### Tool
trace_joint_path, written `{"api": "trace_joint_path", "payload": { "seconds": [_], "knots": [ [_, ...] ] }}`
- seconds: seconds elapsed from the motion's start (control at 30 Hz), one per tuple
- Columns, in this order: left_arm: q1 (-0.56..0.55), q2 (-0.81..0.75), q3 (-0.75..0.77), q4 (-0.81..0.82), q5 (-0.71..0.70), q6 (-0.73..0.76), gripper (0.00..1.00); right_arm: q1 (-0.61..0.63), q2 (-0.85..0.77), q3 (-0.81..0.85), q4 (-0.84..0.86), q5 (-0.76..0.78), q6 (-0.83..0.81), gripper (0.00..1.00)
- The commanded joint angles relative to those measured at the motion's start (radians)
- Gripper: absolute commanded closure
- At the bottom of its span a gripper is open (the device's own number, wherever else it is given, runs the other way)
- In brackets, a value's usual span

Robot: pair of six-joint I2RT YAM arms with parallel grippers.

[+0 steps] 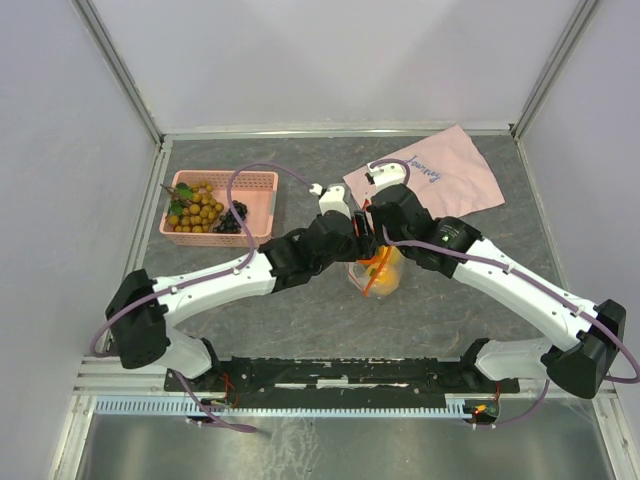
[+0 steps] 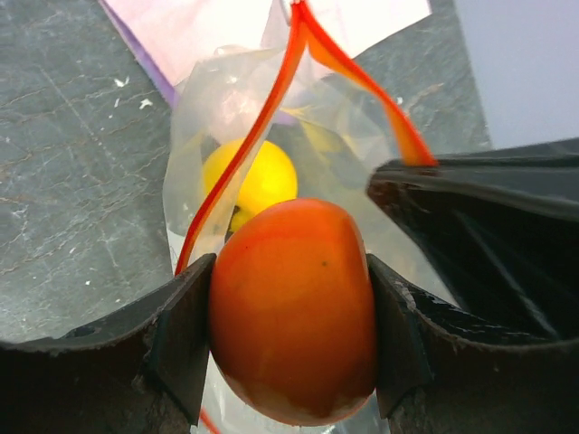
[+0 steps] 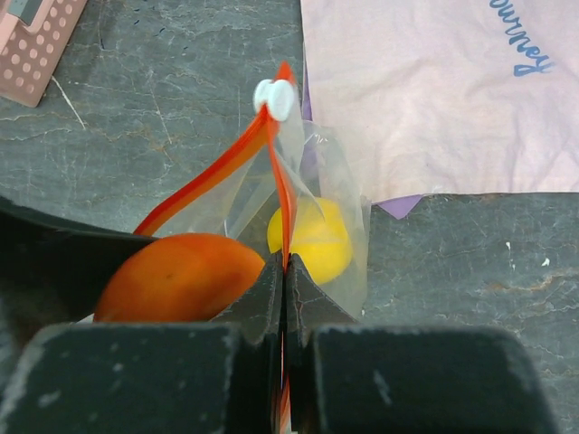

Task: Place the food in the zip-top bag and seal the zipper
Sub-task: Place the fake fruit in the zipper food storage bag.

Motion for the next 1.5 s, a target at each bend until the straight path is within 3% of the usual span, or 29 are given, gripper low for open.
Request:
{"api": "trace_joint_path", "payload": {
  "seconds": [0.0, 0.23, 0.67, 1.07, 1.47],
  "knots": [
    [-0.002, 0.044, 0.054, 0.027, -0.076, -0.02, 0.79, 0.005, -0.021, 0.031, 0.039, -0.015, -0.007, 0.98],
    [-0.002, 0.086, 0.059, 0.098, -0.168, -0.046, 0.77, 0.005, -0.029, 0.017, 0.043, -0.032, -0.002, 0.98],
    [-0.001, 0.178, -0.008, 0.4, -0.311, -0.097, 0.73, 0.005, -0.049, -0.014, 0.059, -0.076, 0.027, 0.98],
    [-0.001, 0.228, -0.01, 0.484, -0.302, -0.067, 0.32, 0.005, -0.052, -0.029, 0.062, -0.064, 0.028, 0.98],
    [-0.003, 0.125, -0.042, 0.38, -0.196, -0.055, 0.2, 0.003, -0.052, -0.032, 0.067, -0.047, 0.028, 0.97]
  ]
}}
